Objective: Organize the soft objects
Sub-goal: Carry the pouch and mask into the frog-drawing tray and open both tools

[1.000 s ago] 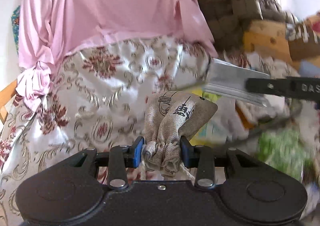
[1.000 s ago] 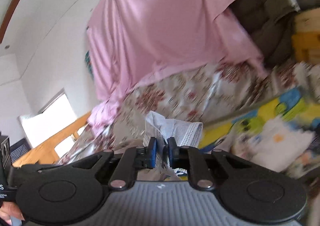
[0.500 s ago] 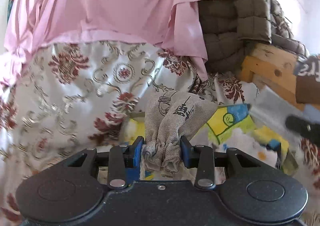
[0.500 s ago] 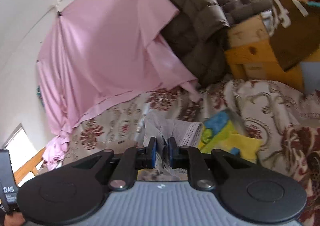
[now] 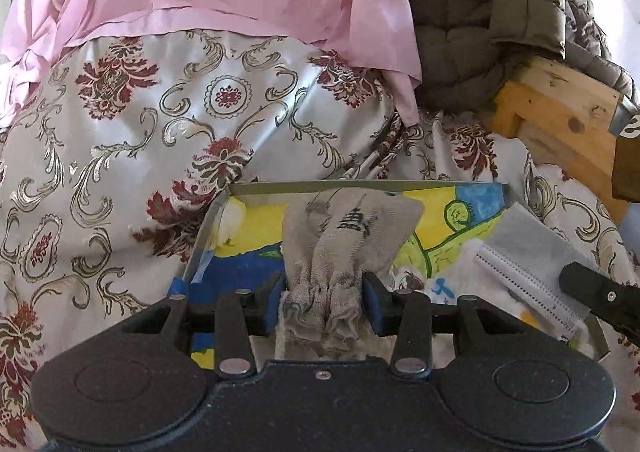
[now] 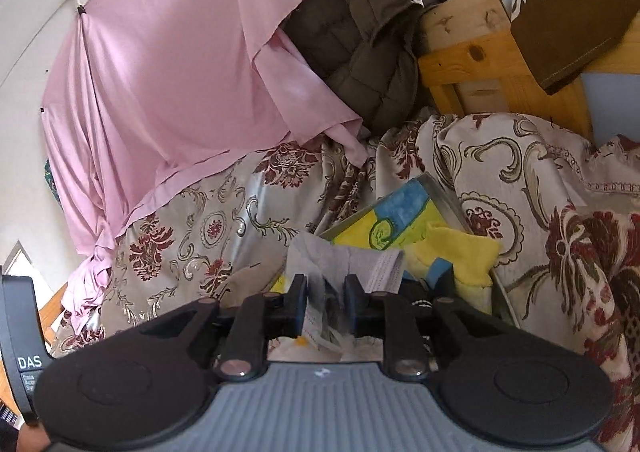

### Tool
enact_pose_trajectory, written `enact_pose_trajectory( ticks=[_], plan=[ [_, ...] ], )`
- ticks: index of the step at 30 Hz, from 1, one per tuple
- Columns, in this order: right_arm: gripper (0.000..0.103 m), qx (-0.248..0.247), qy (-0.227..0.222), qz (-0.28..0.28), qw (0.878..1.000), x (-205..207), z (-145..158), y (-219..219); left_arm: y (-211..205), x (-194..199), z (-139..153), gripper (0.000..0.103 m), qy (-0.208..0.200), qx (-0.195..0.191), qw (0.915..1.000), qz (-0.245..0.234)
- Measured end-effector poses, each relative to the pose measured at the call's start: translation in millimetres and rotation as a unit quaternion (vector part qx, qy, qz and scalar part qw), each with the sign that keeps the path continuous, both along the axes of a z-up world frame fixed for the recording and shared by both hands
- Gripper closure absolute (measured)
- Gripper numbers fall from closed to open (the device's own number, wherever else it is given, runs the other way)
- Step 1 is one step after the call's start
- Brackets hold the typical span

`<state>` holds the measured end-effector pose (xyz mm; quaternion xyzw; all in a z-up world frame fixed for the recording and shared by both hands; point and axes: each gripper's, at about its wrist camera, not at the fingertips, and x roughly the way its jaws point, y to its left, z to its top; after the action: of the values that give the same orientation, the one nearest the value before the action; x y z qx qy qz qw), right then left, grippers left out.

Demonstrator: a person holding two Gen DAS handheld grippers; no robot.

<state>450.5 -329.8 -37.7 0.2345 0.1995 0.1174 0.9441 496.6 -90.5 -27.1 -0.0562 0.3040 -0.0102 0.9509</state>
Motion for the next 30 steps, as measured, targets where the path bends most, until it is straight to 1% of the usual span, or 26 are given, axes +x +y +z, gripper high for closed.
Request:
enact_pose_trajectory(
  ticks=[3, 6, 9, 13, 18, 20, 23, 30],
  plan=[
    [0.072, 0.000, 0.001, -0.001, 1.000, -1, -1, 0, 0, 0, 0, 0.057, 0.000, 0.001, 1.0000, 0.001],
    [0.068, -0.002, 0.002, -0.003, 1.000, 0, -1, 0, -1, -1, 2, 0.052, -0.003, 0.006, 1.0000, -0.001],
    [0.061, -0.005, 0.002, -0.005, 1.000, -1, -1, 0, -2, -2, 2, 0.049, -0.003, 0.009, 1.0000, -0.003],
    [0.049, -0.010, -0.002, -0.009, 1.000, -3, 2, 0, 0, -6, 4, 0.041, -0.009, 0.004, 1.0000, 0.000],
    [0.040, -0.023, -0.011, -0.017, 1.000, -9, 10, -1, 4, -16, 11, 0.031, -0.024, -0.009, 0.9996, 0.011],
    [0.031, -0.027, -0.016, -0.020, 0.999, -15, 15, -1, 7, -22, 15, 0.026, -0.029, -0.018, 0.9993, 0.016],
    [0.022, -0.036, -0.021, -0.025, 0.999, -23, 24, -2, 11, -32, 23, 0.022, -0.038, -0.033, 0.9984, 0.025],
    [0.011, -0.066, -0.027, -0.025, 0.997, -53, 42, 5, 18, -65, 47, 0.013, -0.065, -0.049, 0.9962, 0.033]
  ],
)
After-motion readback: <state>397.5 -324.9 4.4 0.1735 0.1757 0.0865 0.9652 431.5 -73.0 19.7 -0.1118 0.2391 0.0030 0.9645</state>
